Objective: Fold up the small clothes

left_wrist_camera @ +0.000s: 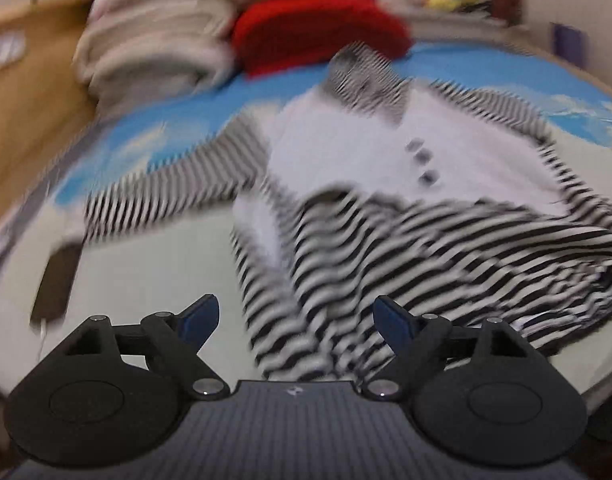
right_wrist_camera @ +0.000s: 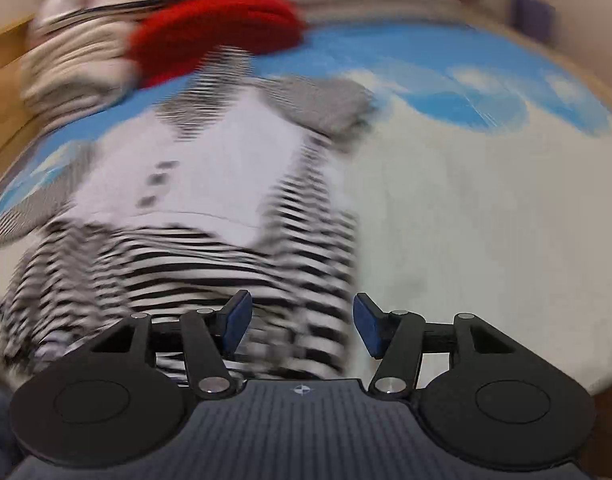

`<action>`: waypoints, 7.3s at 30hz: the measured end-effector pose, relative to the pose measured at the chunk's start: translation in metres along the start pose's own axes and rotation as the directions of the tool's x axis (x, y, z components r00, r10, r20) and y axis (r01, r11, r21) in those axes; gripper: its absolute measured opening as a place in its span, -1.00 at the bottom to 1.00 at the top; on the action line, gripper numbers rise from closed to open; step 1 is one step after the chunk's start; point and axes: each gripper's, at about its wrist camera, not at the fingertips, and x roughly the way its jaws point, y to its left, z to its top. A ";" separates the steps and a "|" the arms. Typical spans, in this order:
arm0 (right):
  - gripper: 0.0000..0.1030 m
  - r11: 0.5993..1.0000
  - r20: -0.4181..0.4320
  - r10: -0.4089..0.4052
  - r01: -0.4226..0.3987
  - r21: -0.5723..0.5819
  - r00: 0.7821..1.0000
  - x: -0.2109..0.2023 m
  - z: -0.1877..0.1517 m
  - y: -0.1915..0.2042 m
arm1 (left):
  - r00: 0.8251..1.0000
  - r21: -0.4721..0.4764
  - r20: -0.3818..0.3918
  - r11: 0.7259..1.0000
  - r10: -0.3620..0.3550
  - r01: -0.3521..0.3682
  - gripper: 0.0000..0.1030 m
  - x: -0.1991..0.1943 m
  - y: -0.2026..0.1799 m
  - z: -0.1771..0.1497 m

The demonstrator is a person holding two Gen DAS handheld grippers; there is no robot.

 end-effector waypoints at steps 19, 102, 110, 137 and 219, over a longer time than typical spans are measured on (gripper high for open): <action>-0.84 0.908 -0.072 0.096 -0.117 -0.403 0.993 0.042 -0.012 0.078 | 0.956 0.123 -0.141 0.954 -0.257 0.274 -0.79 0.030 -0.028 -0.010; 0.75 0.923 0.154 -0.165 0.097 0.373 0.974 0.104 0.119 -0.025 | 0.987 -0.387 -0.158 0.918 0.023 -0.084 0.99 0.149 0.026 0.109; 0.76 0.999 0.089 -0.040 0.037 0.039 0.995 0.169 0.106 0.098 | 0.986 -0.392 -0.158 0.912 0.058 -0.116 0.99 0.139 0.030 0.109; 0.76 0.986 0.099 -0.136 0.145 -0.084 0.986 0.186 0.093 0.112 | 0.979 -0.394 -0.183 0.906 0.086 -0.154 0.99 0.143 0.042 0.105; -0.36 0.971 0.182 0.027 -0.069 0.227 0.983 0.235 0.184 0.043 | 0.867 -0.153 -0.325 0.884 0.378 -0.442 1.00 0.254 0.053 0.122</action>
